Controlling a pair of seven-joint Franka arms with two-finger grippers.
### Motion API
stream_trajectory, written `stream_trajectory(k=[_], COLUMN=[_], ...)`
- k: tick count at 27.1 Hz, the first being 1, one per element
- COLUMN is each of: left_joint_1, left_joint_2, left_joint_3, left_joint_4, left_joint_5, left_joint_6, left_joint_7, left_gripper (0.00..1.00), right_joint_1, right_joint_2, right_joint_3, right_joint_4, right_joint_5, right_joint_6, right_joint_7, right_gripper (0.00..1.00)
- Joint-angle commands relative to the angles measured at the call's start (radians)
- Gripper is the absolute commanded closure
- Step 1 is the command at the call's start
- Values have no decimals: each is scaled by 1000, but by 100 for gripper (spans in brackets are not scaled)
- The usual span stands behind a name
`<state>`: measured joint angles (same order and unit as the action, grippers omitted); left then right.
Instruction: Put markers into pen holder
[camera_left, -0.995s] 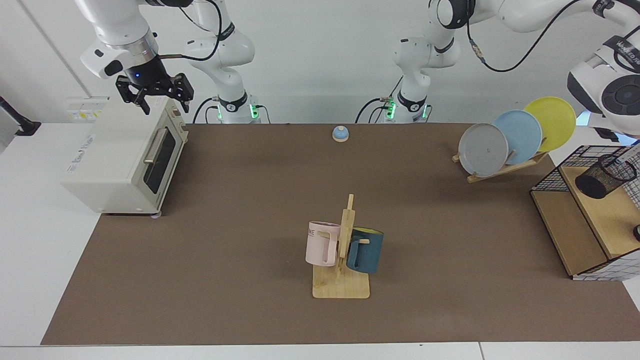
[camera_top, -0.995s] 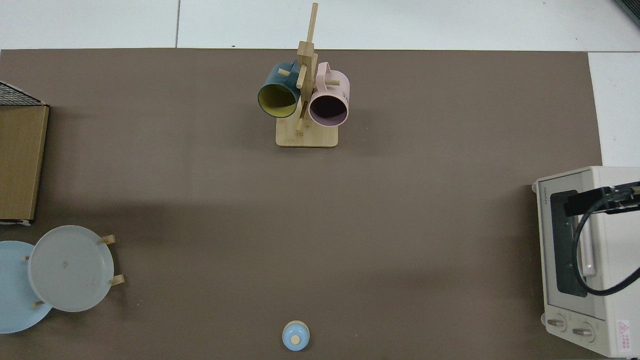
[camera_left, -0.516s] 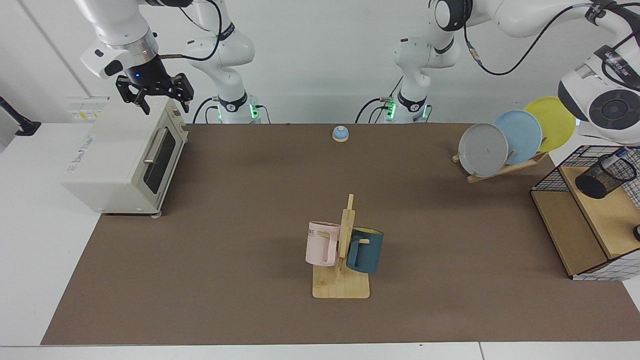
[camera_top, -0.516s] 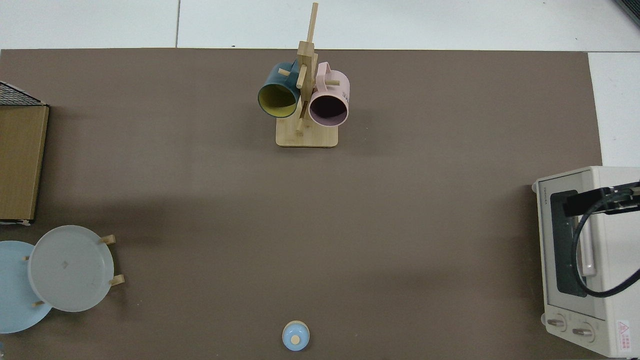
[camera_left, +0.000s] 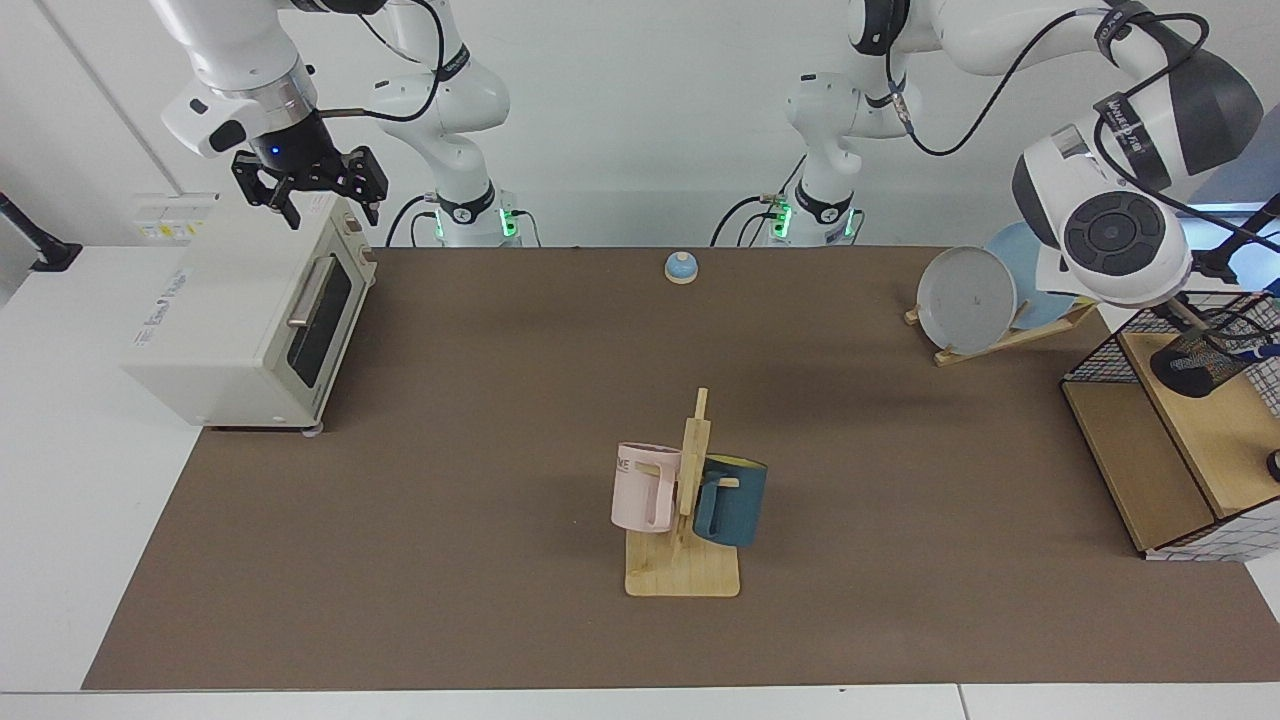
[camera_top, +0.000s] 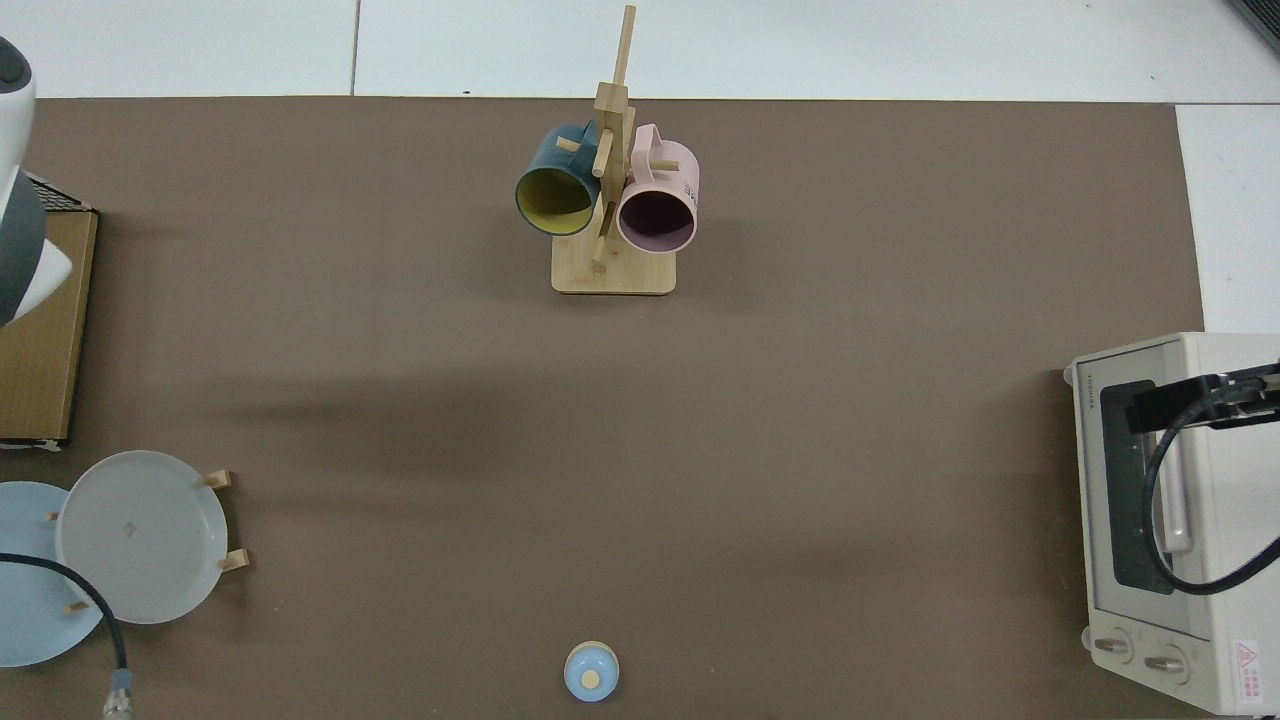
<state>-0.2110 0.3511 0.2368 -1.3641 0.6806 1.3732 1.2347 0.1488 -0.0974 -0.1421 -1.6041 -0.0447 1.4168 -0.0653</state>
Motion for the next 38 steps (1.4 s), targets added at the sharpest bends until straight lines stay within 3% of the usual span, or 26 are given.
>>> stream_trajectory(k=[1,8,13,16,21,25,29,33,38], left_joint_1=[15,10,12,15,22,54,142,206,209], left_joint_2=[-11,-24,-70,-72,-78,-90,-121,-168,-273], left_joint_3=[4,-14,-2,2,-1,-33,-140,-238,-241], left_joint_4=[7,-27,-137,-150,-164,-156,-168,-199,-314], left_joint_5=[-246,-492,-594,-642,-656,-662,-659,-644,-644], left_joint_6=[-3,59,216,248,262,268,282,293,368], left_joint_7=[-271,-625,-658,-696,-901,-916,-920,-933,-940], left_gripper=[0,0,0,0,0,0,0,0,0], right_joint_1=[-14,-14,-12,-12,-12,-14,-12,-14,-14], right_joint_2=[-12,-12,-12,-12,-12,-12,-12,-12,-12], right_joint_3=[3,3,3,4,3,3,3,3,4], right_joint_4=[-7,-7,-7,-7,-7,-7,-7,-7,-7], right_joint_5=[20,20,20,20,20,20,20,20,20], right_joint_6=[-12,-12,-12,-12,-12,-12,-12,-12,-12], right_joint_7=[-31,-31,-31,-31,-33,-31,-31,-31,-31], right_gripper=[0,0,0,0,0,0,0,0,0])
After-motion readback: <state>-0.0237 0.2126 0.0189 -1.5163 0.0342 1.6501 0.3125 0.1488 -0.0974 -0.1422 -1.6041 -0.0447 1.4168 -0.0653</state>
